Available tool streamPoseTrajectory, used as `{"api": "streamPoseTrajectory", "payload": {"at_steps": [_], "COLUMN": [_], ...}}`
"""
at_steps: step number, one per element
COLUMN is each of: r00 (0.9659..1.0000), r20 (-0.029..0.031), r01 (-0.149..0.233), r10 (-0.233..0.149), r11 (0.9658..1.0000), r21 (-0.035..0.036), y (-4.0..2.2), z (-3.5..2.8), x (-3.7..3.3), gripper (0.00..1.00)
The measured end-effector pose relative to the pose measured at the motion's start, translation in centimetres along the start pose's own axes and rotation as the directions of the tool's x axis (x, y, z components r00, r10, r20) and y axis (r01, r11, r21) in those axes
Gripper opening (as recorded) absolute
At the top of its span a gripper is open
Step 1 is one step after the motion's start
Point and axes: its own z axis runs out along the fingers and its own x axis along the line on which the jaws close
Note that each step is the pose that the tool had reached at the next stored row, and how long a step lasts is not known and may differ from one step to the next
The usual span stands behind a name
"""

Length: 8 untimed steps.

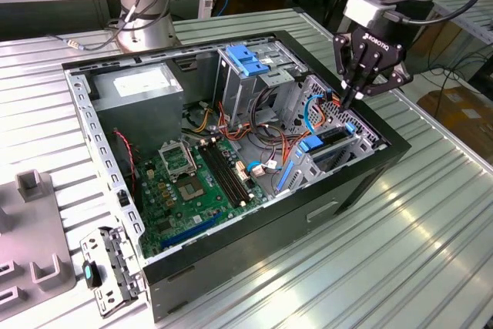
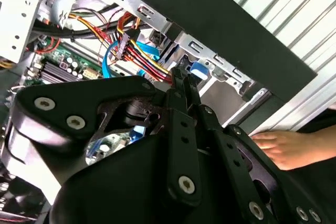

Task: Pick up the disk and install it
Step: 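Insert the first disk wire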

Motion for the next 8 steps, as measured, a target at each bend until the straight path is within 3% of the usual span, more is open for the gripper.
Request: {"api": "streamPoseTrajectory", "payload": {"at_steps": [2, 8], "r00": [0.9997, 0.9996], "r20": [0.0002, 0.0006], "r01": [-0.026, -0.029], "r10": [0.026, 0.029], "r11": [0.9997, 0.9996], "r21": [-0.0019, -0.0020], "y": [0.00, 0.08], "z": [0.06, 0.28], "x": [-0.01, 0.43], "gripper": [0.16, 0.16]}}
